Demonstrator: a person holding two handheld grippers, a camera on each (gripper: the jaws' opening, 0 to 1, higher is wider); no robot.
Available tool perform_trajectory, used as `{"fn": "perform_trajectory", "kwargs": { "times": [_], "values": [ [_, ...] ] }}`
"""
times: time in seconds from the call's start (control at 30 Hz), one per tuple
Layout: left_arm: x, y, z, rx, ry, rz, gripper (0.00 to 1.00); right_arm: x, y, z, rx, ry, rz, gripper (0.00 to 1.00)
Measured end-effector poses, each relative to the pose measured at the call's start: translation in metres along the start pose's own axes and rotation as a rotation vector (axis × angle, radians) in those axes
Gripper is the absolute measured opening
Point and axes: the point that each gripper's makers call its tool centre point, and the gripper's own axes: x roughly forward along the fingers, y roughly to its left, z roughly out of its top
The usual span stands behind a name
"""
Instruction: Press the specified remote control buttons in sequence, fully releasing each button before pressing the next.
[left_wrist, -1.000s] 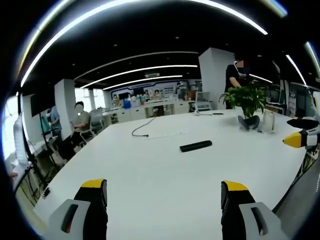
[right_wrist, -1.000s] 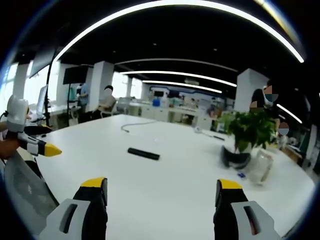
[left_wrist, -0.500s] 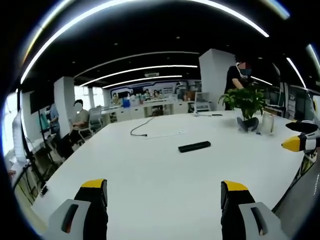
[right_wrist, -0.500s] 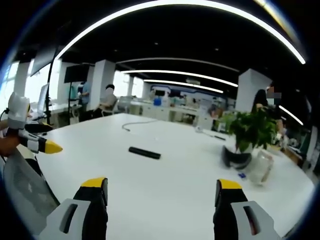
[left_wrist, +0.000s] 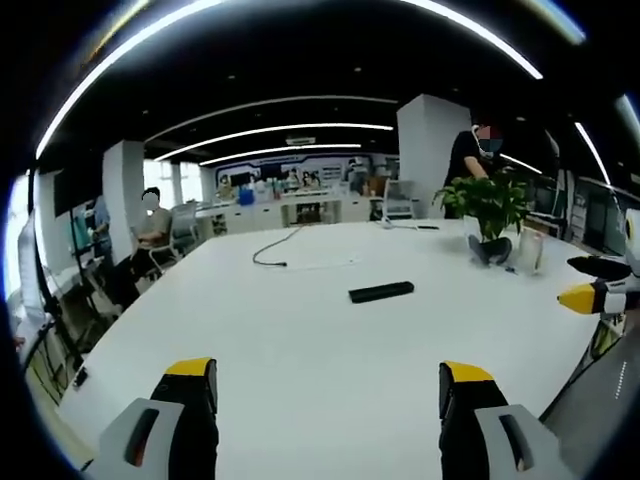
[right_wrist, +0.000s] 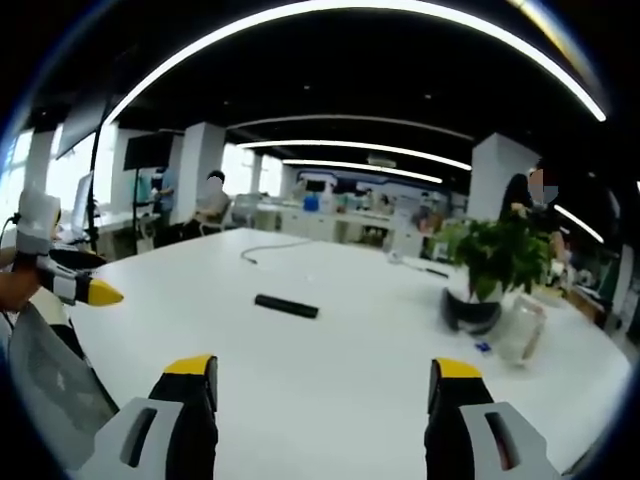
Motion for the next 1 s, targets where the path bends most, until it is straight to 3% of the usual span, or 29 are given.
{"fn": "perform_trajectory", "kwargs": {
  "times": [0.27,0.53,0.87,1.0],
  "values": [
    [0.022,-0.015,0.024,0.115,0.02,-0.105,0.9,0.0,-0.002,-0.001,0.008,0.006,-0.002,0.84],
    [0.048,-0.02,0.045,0.202,0.041,-0.165,0.84,0.0,-0.003,-0.002,0.022,0.015,-0.002,0.82],
    [0.102,-0.022,0.078,0.167,0.062,-0.282,0.79,0.0,-0.002,-0.005,0.019,0.032,-0.002,0.79],
    [0.119,-0.027,0.087,0.241,0.066,-0.313,0.79,0.0,-0.002,-0.007,0.015,0.046,0.0,0.78]
  ]
}}
